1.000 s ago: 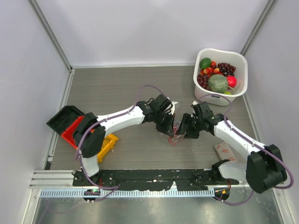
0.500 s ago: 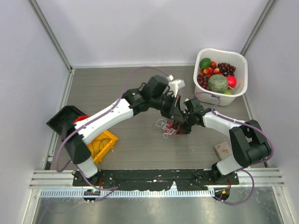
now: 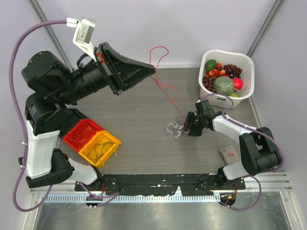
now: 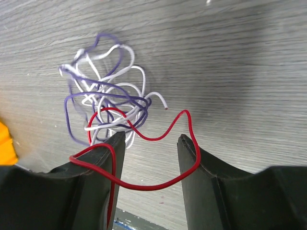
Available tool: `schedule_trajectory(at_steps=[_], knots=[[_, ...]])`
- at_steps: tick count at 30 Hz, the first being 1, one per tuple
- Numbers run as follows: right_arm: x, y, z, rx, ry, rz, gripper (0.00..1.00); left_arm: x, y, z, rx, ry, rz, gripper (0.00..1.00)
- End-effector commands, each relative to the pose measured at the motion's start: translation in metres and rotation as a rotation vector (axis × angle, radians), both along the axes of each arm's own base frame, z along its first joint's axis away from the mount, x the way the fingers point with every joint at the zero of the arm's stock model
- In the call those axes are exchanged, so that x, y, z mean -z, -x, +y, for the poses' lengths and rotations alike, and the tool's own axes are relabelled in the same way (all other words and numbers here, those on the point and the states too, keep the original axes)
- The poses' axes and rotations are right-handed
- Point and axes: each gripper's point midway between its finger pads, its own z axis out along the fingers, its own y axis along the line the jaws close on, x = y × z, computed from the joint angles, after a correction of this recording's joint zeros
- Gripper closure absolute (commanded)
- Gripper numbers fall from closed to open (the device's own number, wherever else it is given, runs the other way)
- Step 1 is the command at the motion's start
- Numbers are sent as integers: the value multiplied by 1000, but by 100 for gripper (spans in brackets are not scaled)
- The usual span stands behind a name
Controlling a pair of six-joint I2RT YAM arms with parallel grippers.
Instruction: Untangle the cables
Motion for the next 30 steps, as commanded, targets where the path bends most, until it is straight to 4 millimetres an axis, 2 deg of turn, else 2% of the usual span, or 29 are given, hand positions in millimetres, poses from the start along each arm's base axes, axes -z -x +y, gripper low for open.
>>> schedule_trajectory(at_steps=[1,2,6,10,12,14,16,17,19,21,24,27,30], knots=[[-1,-6,-26,38,124,-57,47,20,-25,1,-124,-51,90,100],[-1,-5,-29,43,140,-52,47,19,-26,6,-147,-44,99,100],[4,-5,-69,105,331,-33,46,-1,-20,29,-196,24,82,100],[-4,-8,-97,193,405,-54,40,-14,-29,70,-370,76,75,100],[-8,-12,-104,223,380,-59,37,-20,-31,92,-451,97,66,100],[-16,-17,-94,182,291,-84,35,-15,-37,113,-550,86,67,100],[-41,-20,-43,19,10,-130,34,-2,-45,121,-616,36,82,100],[-50,-21,-33,-6,-42,-146,29,8,-48,119,-625,1,97,100],[-83,-25,-15,-27,-161,-205,28,29,-52,106,-599,-60,136,100],[-118,-31,-8,-17,-224,-289,25,53,-51,79,-509,-113,188,100],[-153,-43,-8,19,-239,-362,24,90,-46,39,-362,-178,268,100],[-156,-49,-16,76,-198,-341,24,120,-48,22,-317,-239,318,100],[-154,-57,-25,122,-142,-317,25,123,-49,24,-326,-267,307,100]])
